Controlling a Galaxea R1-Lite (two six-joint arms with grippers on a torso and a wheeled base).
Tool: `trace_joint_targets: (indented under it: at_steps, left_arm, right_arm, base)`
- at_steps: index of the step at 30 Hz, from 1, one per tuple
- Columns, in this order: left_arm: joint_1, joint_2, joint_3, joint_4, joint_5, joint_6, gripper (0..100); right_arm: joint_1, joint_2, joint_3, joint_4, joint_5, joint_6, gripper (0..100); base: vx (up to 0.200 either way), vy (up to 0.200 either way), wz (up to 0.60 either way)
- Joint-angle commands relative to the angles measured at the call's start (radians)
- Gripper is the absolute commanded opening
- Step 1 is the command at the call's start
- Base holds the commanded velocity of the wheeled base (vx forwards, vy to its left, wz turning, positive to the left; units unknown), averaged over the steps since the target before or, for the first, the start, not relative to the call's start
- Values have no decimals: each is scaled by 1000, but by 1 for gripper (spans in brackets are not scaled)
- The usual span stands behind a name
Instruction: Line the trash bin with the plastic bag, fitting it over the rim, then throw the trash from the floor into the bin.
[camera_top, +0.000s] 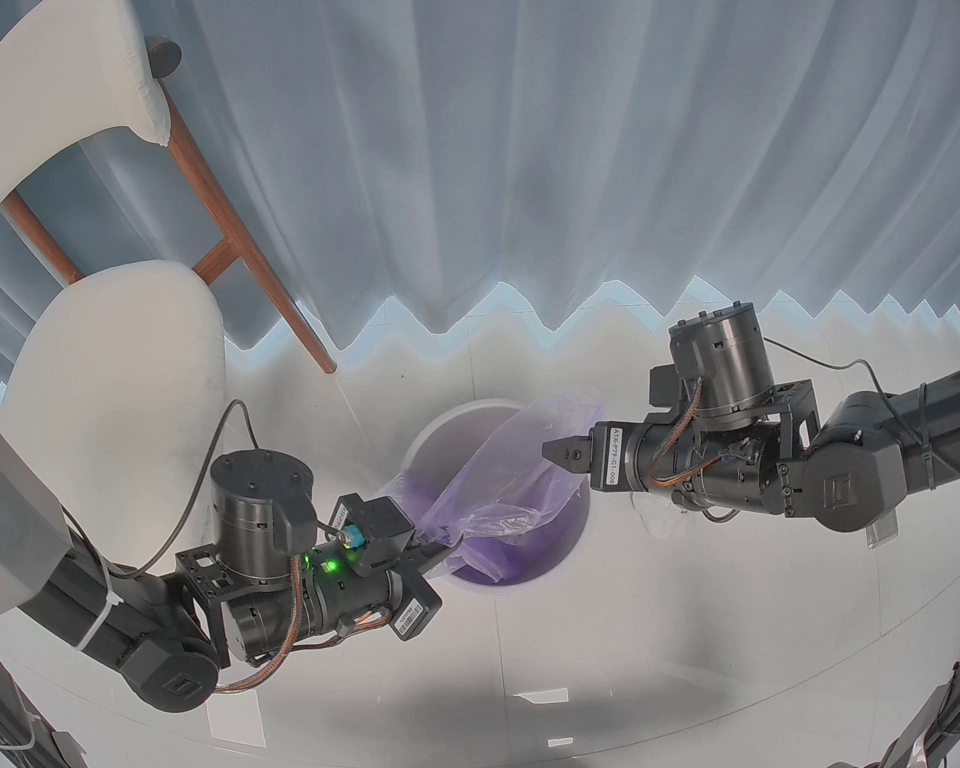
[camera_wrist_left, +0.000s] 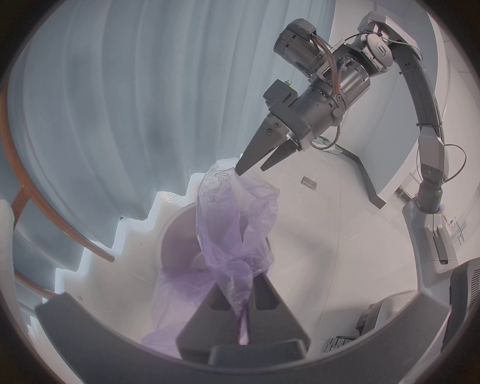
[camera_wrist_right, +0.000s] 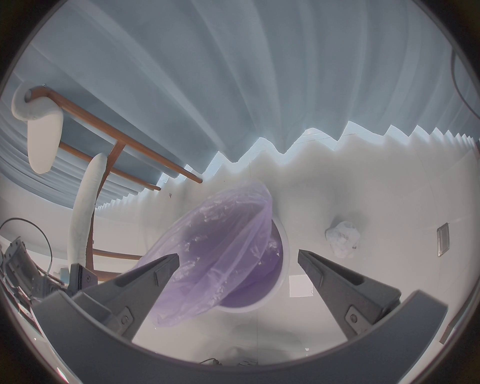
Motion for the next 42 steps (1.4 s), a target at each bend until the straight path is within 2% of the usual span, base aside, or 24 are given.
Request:
trace_joint_targets:
  at_steps: [1, 16, 24, 42]
  left_arm:
    - [0, 3, -2, 0, 0, 0, 0]
    - [-9, 17, -5, -5, 1, -3, 0]
    - [-12, 26, -6, -6, 1, -6, 0]
    - [-12, 37, -12, -13, 3, -9, 0]
  right_arm:
    - [-1, 41, -2, -26, -2, -1, 100]
    - [-1, 112, -2, -55, -9, 5, 100]
    - [-2, 165, -4, -134, -20, 2, 100]
    - [11, 181, 5, -141, -37, 24, 100]
  base:
    - [0, 0, 0]
    - [0, 0, 0]
    - [0, 0, 0]
    - [0, 0, 0]
